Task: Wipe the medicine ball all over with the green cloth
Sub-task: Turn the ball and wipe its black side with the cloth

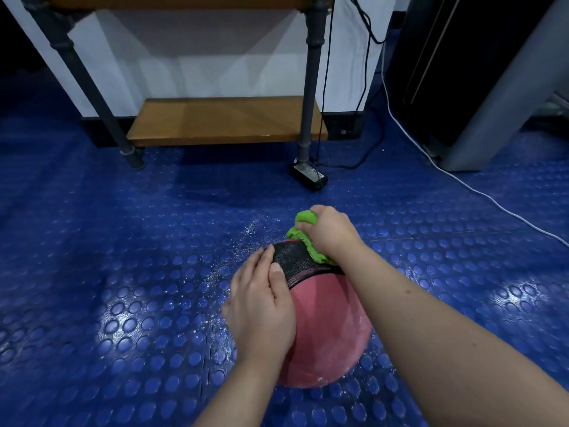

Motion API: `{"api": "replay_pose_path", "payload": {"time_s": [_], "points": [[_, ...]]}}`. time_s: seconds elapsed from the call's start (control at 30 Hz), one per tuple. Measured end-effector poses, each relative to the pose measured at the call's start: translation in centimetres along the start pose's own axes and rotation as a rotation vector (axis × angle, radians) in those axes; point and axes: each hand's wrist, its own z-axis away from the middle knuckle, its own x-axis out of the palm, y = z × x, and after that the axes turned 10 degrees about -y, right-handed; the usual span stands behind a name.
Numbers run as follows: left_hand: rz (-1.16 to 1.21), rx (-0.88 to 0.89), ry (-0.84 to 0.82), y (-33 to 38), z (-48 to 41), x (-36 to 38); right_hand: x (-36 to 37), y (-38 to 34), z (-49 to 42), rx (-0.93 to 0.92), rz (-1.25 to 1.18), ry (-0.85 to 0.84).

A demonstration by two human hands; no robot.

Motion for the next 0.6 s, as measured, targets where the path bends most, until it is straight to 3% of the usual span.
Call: {"api": "replay_pose_path", "payload": {"time_s": [0.13,0.27,0.33,0.43,0.5,0.6], "points": [[-0.032,-0.009,-0.006,0.7,0.0,0.0,-0.8,1.3,0.6,-0.012,-0.200,0.108],[0.002,0.004,-0.231,0.6,-0.4,-1.4,-2.8,1.8,3.7,-0.248,-0.486,0.303],[0.006,0.018,-0.398,0.2,-0.7,-2.3,-2.9,2.1,5.4,-0.418,-0.401,0.197],[-0.022,0.040,-0.495,0.0,-1.0,-3.0,-0.6,3.7,7.0,-0.569,-0.028,-0.076],[-0.036,0.063,-0.485,-0.1,-1.1,-2.9,0.9,4.5,7.0,-0.636,0.189,-0.053],[-0.070,0.104,-0.467,-0.3,-1.6,-2.4,1.3,3.6,6.4,-0.595,0.197,0.053]]}}
